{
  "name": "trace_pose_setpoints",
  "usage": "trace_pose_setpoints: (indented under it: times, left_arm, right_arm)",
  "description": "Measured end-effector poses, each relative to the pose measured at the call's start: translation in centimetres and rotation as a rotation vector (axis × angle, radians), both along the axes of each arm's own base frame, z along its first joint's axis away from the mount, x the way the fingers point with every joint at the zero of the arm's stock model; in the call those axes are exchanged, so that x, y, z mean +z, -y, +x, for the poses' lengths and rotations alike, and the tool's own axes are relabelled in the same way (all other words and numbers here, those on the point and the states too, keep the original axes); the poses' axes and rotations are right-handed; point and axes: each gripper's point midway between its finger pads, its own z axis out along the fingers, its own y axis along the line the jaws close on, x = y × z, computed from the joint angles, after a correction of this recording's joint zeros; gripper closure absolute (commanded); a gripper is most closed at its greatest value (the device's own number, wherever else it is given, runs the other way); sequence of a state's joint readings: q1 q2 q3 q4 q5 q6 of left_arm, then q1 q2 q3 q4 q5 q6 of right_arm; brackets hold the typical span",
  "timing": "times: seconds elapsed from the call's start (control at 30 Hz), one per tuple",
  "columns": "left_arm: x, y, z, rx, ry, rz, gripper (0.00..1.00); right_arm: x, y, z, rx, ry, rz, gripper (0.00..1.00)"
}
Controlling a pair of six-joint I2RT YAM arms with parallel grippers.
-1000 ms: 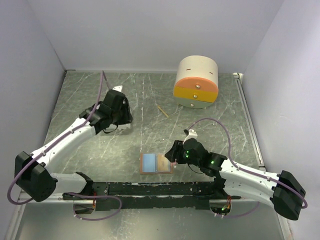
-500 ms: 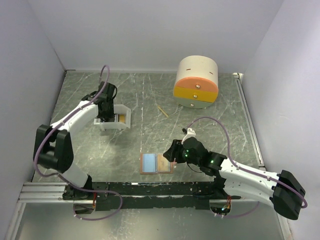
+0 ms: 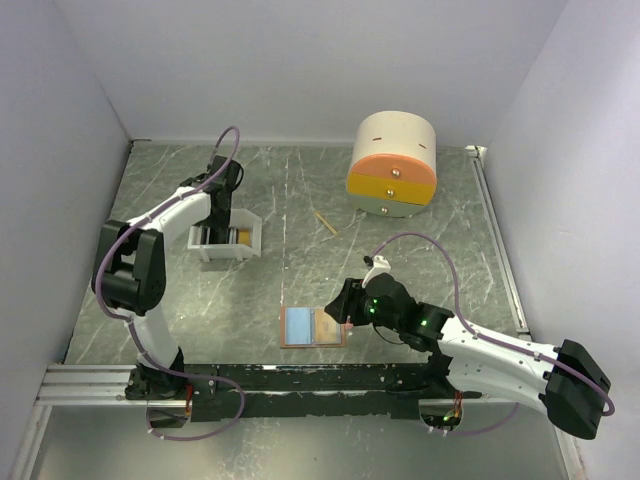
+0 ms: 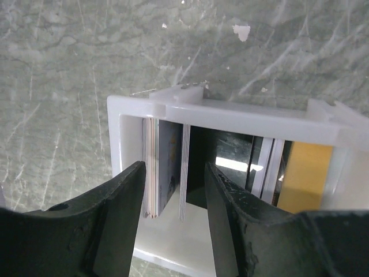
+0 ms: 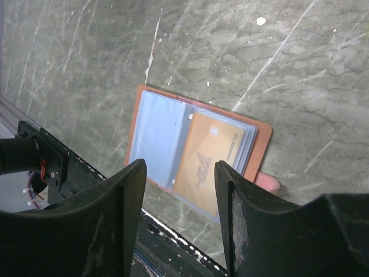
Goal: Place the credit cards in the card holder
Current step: Pick up the credit card from the storage box.
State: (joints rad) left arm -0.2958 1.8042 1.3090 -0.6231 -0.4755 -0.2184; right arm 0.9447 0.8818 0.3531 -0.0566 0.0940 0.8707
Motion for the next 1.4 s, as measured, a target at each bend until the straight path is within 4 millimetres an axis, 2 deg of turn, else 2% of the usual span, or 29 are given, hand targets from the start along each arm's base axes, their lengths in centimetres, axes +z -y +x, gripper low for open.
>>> trace_pose_setpoints:
  times: [0.13,0.37,0.67,1.23,1.4]
  left_arm:
    - [-0.2,-0.6,0.3,0.010,-0.002,0.040,0.44]
    - [-0.8,-1.7,0.2,0.037,-0.012,0.107,0.51]
    - [-0.4,-2.3,0.3,0.053,-0.002,0.146,0.60]
    - [-0.9,-3.2,0.2,0.074,-0.014,0.196,0.57]
    - [-1.2,-3.5,0.2,0.081,-0.021,0.207,0.62]
  right_arm:
    - [0.0,0.0,0.0,-0.001,0.003,-0.002,0.49]
    - [0.5,0.2,0.1,-0.003,0.021,0.003,0.49]
    - [0.5,0.3,0.1,-0.001,0.021,0.001,0.49]
    - [0.4,0.2,0.0,0.001,0.018,0.000,0.49]
    - [0.6,0.2,0.0,0.001,0.022,0.006,0.49]
